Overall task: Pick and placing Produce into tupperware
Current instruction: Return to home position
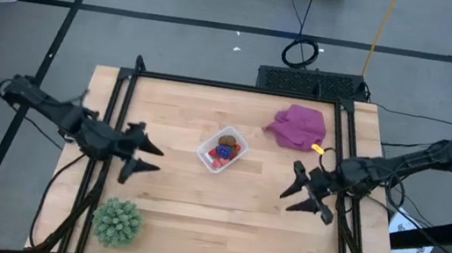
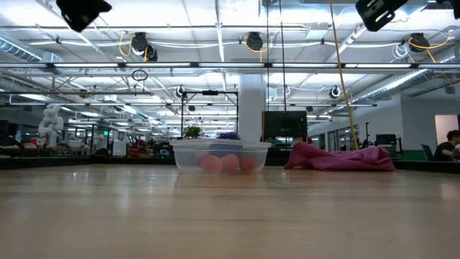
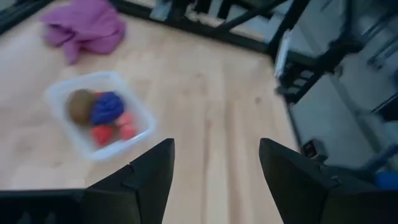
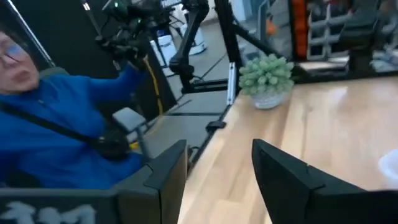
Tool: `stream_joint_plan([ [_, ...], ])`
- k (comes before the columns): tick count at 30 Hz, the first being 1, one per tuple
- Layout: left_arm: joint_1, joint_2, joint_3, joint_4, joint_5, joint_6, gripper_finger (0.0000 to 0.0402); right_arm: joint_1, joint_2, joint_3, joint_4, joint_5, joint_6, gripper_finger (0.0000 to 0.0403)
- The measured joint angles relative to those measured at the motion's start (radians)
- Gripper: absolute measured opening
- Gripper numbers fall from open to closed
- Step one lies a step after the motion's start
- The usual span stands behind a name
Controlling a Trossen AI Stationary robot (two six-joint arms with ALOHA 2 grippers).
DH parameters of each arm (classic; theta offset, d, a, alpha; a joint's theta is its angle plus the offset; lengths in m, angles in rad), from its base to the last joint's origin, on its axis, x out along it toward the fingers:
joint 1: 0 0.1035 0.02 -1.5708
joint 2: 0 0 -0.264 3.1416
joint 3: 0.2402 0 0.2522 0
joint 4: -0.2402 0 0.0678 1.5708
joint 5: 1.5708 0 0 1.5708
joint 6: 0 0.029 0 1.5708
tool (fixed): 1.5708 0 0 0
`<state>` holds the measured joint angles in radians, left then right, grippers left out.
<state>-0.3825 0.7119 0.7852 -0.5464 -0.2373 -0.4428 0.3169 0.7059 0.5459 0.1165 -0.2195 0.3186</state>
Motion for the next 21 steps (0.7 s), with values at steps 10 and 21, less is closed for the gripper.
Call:
stream_joint_plan([
  [10, -0.025, -0.005, -0.364, 0.444, -0.132, -0.047, 0.0239, 0.026, 0.039, -0.181, 0.276, 0.266, -0.128, 0.0173],
  [21, 0.329, -0.006, -0.415, 0.533, 0.069, 0.172, 0.0239, -0.306, -0.002, -0.284, 0.378, 0.085, -0.117, 0.0173],
])
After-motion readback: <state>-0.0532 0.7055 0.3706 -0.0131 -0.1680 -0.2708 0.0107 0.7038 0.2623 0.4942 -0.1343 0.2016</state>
